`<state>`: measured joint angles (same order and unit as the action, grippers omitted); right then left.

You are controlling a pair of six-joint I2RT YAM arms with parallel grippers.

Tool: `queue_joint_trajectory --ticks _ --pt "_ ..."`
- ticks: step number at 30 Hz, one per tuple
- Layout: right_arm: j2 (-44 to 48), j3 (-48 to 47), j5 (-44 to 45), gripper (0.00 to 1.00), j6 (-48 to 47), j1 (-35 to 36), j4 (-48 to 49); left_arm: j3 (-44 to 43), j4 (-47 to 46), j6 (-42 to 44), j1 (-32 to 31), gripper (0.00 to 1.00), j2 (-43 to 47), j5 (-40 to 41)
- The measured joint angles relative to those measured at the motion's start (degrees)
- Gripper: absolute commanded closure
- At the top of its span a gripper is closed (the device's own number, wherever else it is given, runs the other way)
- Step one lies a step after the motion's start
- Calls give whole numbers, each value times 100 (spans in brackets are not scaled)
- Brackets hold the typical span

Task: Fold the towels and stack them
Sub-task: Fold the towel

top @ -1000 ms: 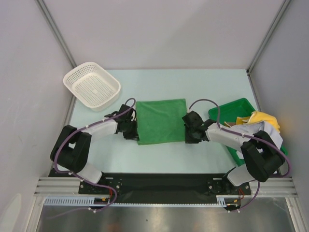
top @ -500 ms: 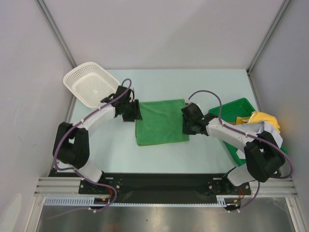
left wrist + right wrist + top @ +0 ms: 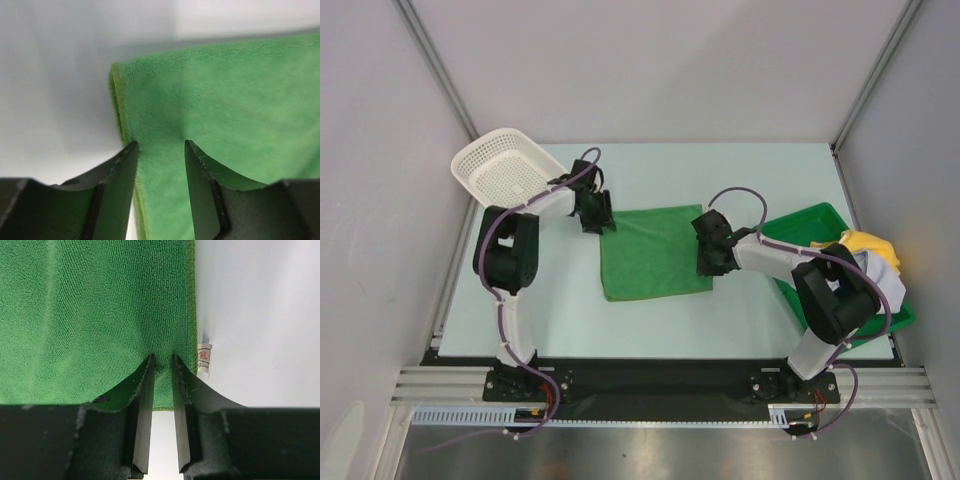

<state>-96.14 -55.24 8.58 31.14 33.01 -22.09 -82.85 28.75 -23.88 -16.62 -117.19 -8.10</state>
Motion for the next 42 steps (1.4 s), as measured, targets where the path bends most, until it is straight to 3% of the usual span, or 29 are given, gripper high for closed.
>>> queue_joint_trajectory --ticks 5,9,20,33,42 --pt "0 -201 -42 71 -195 -107 -79 -262 125 -4 243 48 -92 -74" --pt "-151 -907 -444 72 -566 -575 37 -511 212 7 334 47 -208 -136" --pt "-2203 -3353 -1491 72 -1152 -1244 472 -1088 457 262 352 47 -542 -216" --pt "-2717 -3788 -3029 59 -2688 -1884 205 -1644 586 1932 501 42 -909 -634" --pt "-3558 -5348 -4175 57 -3622 -2232 -688 -1941 802 2828 562 46 -1154 -1071"
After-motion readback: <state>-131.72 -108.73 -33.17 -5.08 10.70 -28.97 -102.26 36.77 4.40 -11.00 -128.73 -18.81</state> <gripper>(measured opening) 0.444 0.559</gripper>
